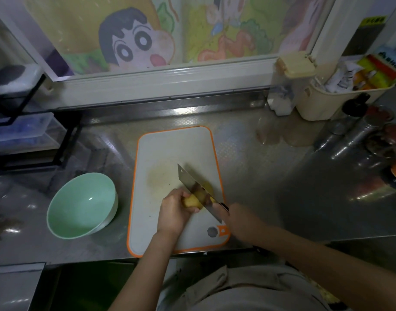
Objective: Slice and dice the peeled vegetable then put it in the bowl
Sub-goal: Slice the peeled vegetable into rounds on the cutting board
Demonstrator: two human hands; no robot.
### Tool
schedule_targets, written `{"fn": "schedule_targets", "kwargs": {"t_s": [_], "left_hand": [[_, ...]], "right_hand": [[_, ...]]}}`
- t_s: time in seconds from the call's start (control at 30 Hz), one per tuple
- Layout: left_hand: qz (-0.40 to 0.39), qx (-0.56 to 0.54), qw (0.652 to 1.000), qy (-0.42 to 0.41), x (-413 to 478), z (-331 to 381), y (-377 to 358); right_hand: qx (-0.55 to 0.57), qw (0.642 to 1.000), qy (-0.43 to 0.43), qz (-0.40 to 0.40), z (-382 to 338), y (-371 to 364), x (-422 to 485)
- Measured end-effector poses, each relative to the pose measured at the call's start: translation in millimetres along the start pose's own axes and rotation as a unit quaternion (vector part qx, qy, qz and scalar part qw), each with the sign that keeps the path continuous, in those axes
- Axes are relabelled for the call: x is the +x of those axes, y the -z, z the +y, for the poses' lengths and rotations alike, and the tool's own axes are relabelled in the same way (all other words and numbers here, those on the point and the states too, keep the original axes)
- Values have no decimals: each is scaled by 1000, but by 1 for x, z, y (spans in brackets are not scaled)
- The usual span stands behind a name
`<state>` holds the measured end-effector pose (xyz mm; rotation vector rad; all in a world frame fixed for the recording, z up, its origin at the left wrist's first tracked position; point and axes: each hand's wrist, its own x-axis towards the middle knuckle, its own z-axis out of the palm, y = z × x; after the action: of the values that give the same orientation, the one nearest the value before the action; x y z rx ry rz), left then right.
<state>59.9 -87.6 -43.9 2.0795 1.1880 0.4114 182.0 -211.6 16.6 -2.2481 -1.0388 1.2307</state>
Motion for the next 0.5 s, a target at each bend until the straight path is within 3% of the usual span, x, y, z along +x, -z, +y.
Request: {"fn": "schedule_targets", "kwargs": {"t_s": [0.37, 0.43, 0.5], "left_hand": [[-17, 28, 999, -9, 2, 4, 2], [-15, 28, 999, -12, 0, 4, 2], [-18, 34, 999, -17, -1, 4, 2]], "right_hand": [[12, 1000, -20, -4, -7, -2, -3], [30, 998, -63, -4, -14, -2, 0], [-39, 997, -61, -3, -22, -2, 4]]}}
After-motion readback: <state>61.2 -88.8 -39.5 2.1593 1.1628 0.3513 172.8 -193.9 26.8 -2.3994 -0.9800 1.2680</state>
